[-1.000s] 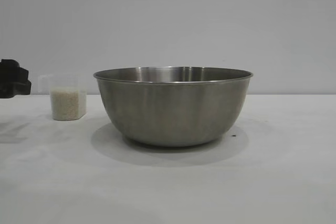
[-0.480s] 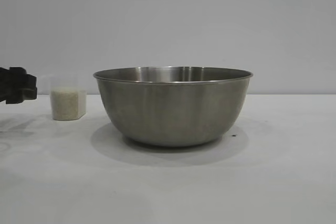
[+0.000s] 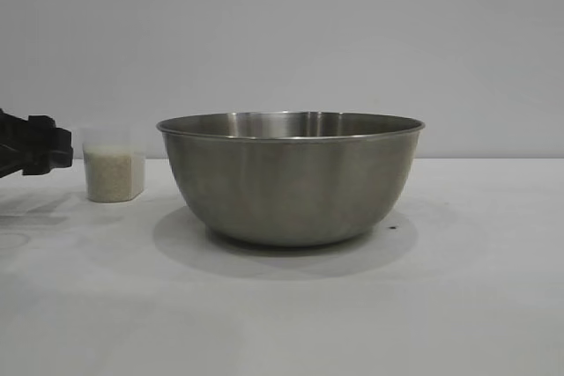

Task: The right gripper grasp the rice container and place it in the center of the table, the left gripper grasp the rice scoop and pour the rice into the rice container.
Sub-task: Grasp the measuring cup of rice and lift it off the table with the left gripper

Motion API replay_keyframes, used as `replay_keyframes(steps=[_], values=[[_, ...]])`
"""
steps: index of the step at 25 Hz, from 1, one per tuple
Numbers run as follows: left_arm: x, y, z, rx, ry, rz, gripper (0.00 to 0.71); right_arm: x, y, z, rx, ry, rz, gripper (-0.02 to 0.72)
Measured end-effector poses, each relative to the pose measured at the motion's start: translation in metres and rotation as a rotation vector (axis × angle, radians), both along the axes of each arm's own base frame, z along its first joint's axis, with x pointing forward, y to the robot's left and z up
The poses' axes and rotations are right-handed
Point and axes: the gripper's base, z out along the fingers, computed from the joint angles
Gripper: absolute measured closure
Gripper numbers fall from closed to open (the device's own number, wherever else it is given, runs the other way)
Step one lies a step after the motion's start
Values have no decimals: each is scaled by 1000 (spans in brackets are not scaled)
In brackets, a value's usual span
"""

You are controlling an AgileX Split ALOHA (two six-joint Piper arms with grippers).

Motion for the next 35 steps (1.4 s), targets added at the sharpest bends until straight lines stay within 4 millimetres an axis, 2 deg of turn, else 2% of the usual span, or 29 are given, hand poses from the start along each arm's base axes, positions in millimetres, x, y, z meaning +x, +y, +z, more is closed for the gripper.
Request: replay_keyframes(steps=[8, 15, 21, 24, 28, 29, 31, 35], values=[[9, -2, -8, 5, 15, -16, 190, 0, 0, 0, 0, 0, 0, 229], [22, -4, -8, 7, 1, -24, 190, 0, 0, 0, 0, 0, 0, 229], [23, -4, -9, 8, 5, -24, 190, 0, 0, 0, 0, 0, 0, 229], [26, -4, -7, 7, -11, -26, 318, 0, 0, 0, 0, 0, 0, 229], [27, -4, -6, 7, -17, -28, 589, 0, 0, 0, 0, 0, 0, 229], [27, -4, -6, 7, -19, -28, 639, 0, 0, 0, 0, 0, 0, 229], [27, -4, -6, 6, -19, -27, 710, 0, 0, 0, 0, 0, 0, 229], [27, -4, -6, 6, -19, -27, 710, 0, 0, 0, 0, 0, 0, 229]])
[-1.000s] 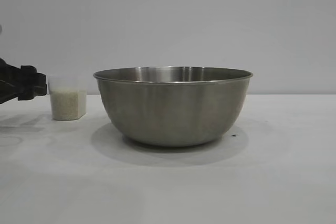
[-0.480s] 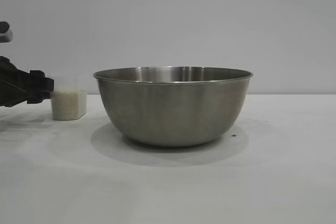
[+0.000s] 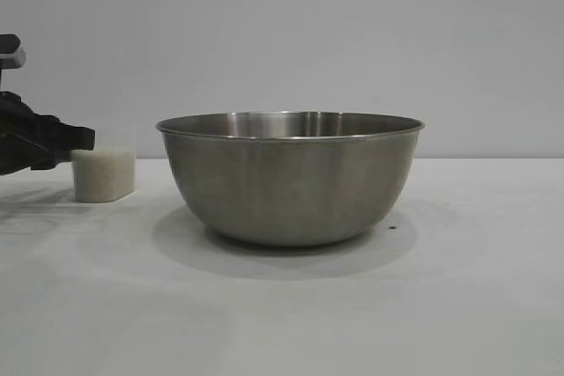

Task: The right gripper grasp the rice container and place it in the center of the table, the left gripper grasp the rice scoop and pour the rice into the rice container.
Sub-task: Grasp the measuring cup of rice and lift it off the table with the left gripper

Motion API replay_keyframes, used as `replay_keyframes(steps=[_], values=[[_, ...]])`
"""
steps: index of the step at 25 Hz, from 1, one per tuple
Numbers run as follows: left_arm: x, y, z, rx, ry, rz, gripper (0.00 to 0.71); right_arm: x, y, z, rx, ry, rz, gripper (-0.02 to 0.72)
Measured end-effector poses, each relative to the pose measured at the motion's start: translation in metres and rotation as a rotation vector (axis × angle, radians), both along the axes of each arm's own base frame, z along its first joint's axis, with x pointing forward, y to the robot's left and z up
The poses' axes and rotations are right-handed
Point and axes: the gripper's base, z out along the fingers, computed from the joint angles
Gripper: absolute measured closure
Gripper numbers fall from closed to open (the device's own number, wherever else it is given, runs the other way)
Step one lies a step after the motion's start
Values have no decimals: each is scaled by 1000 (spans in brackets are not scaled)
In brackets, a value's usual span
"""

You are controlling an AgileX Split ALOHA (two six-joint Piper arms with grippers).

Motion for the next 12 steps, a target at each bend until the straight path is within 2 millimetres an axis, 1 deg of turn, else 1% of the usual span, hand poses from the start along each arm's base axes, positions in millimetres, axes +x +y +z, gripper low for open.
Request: replay_keyframes(steps=[12], values=[[0, 0, 0, -47, 8, 11, 710, 0, 0, 0, 0, 0, 0, 229]])
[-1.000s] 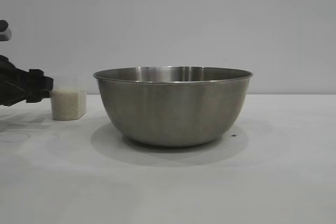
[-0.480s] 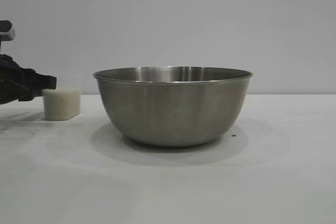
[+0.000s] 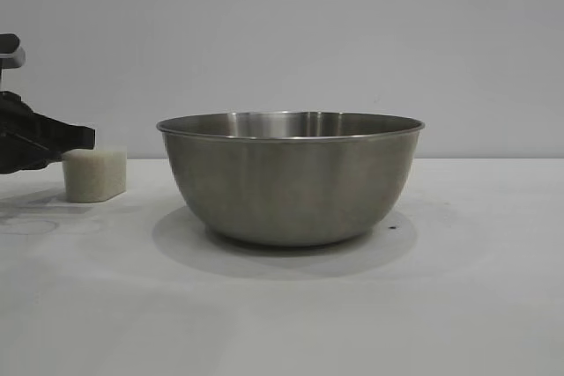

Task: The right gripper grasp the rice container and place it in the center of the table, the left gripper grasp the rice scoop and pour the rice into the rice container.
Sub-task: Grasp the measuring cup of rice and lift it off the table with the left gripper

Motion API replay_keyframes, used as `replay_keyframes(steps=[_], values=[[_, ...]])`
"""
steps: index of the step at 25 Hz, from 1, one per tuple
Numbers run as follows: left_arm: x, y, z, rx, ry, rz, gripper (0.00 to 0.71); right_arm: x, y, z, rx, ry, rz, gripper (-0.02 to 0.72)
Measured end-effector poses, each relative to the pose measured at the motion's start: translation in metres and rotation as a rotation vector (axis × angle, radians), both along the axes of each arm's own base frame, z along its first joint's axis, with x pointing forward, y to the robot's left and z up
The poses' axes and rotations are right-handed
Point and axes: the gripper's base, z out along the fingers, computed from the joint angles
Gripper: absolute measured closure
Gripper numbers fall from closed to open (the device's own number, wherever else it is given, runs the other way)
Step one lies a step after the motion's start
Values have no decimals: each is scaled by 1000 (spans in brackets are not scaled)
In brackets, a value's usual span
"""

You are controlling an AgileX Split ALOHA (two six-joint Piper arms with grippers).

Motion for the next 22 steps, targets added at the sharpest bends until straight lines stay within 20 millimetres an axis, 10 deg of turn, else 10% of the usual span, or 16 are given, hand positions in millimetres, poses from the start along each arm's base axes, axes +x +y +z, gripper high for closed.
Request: replay_keyframes(steps=[22], values=[[-10, -30, 119, 109, -123, -210, 710, 0, 0, 0, 0, 0, 0, 229]])
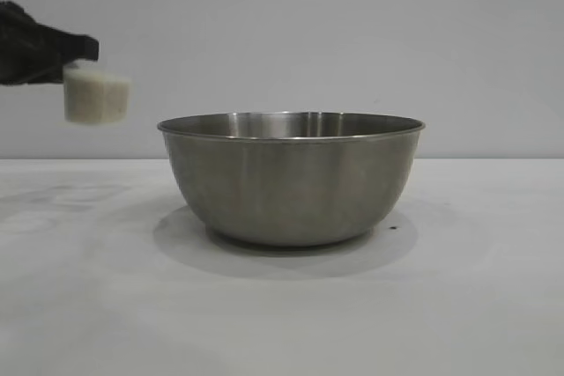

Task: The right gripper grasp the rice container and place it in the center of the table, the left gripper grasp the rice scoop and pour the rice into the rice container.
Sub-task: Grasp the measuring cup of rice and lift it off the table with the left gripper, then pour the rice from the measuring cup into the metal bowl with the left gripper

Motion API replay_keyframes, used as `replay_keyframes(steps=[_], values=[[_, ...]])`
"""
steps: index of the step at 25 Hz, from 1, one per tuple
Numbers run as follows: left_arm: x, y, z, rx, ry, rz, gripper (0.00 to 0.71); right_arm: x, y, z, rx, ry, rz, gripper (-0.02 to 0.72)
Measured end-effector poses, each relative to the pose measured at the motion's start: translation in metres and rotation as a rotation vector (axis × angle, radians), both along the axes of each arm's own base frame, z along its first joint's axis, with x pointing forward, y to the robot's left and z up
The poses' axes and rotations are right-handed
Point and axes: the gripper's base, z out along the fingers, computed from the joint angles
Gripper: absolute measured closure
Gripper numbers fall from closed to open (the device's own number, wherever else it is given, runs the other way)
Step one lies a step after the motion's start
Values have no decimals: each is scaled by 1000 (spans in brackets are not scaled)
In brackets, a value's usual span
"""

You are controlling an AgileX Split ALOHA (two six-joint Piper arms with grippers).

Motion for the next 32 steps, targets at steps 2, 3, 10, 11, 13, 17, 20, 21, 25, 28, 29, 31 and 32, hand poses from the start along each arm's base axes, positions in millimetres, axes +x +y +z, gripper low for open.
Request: replay_keyframes(steps=[2, 3, 10, 11, 13, 17, 20, 21, 25, 28, 29, 31, 32], values=[[-4, -12, 4, 18, -10, -50, 710, 0, 0, 0, 0, 0, 0, 229], [-5, -18, 6, 30, -13, -74, 710, 0, 0, 0, 0, 0, 0, 229], [-19, -62, 6, 153, -62, -221, 710, 0, 0, 0, 0, 0, 0, 229], [-21, -68, 5, 183, -77, -242, 710, 0, 0, 0, 0, 0, 0, 229], [-25, -79, 5, 255, -114, -286, 710, 0, 0, 0, 0, 0, 0, 229], [-32, -96, 6, 390, -187, -349, 710, 0, 0, 0, 0, 0, 0, 229], [-36, -103, 6, 472, -233, -370, 710, 0, 0, 0, 0, 0, 0, 229], [-37, -105, 6, 505, -251, -377, 710, 0, 0, 0, 0, 0, 0, 229], [-39, -111, 6, 612, -309, -392, 710, 0, 0, 0, 0, 0, 0, 229], [-40, -112, 7, 664, -351, -399, 710, 0, 0, 0, 0, 0, 0, 229], [-40, -113, 8, 675, -374, -397, 710, 0, 0, 0, 0, 0, 0, 229], [-41, -114, 11, 715, -429, -397, 710, 0, 0, 0, 0, 0, 0, 229], [-42, -116, 12, 736, -454, -398, 710, 0, 0, 0, 0, 0, 0, 229]])
